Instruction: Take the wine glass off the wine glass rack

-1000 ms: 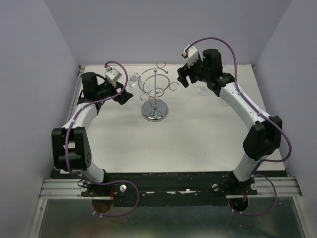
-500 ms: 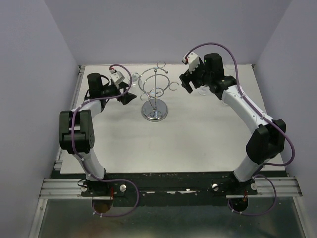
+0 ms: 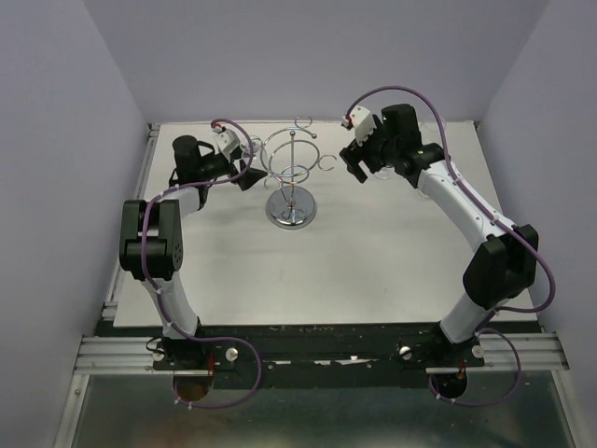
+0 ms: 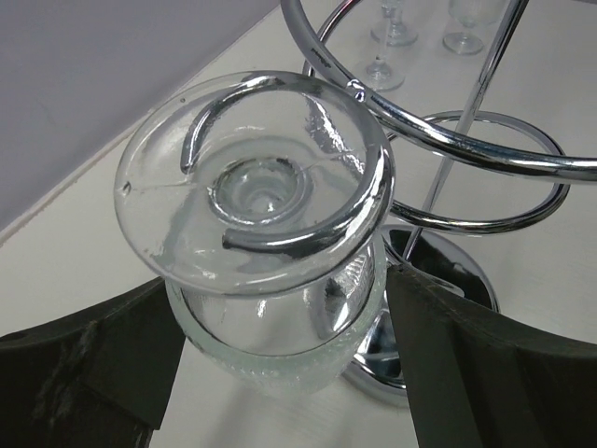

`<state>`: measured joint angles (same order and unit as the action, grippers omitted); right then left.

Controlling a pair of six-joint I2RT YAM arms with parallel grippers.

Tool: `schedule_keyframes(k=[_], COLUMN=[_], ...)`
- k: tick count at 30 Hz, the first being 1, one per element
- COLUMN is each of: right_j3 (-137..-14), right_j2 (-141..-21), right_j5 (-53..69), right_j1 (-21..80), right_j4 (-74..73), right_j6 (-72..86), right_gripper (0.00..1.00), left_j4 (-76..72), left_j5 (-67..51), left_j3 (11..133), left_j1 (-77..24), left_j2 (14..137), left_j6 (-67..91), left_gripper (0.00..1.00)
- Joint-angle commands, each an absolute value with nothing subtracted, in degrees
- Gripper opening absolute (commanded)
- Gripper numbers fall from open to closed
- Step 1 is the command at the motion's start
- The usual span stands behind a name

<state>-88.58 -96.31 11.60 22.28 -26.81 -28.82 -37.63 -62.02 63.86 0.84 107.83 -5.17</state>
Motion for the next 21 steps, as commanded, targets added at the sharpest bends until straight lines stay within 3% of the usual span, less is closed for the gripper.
schedule_keyframes(k=[1, 7, 14, 21], right_j3=[-89.2, -88.2, -88.9, -87.9], right_j2=[-95.8, -95.6, -96.2, -95.7], right_j5=[10.0, 10.1, 10.4, 10.6], right_j1=[22.2, 22.2, 22.3, 22.3], right_j4=[-28.9, -28.8, -28.8, -28.8], right_j6=[-29.9, -30.0, -30.0, -30.3], right_gripper=[0.90, 0.90, 0.90, 0.90], left_j4=[-40.9, -40.9, -42.7, -45.7], left_j5=[-64.4, -64.2, -66.3, -66.5], left_j3=[66.0, 67.1, 67.1, 65.5], left_j1=[0.2, 0.2, 0.2, 0.2], left_j2=[109.8, 110.0, 109.4, 107.2], left_j6=[-4.8, -4.7, -2.0, -0.3], left_gripper=[0.99, 0.93, 0.74, 0.62])
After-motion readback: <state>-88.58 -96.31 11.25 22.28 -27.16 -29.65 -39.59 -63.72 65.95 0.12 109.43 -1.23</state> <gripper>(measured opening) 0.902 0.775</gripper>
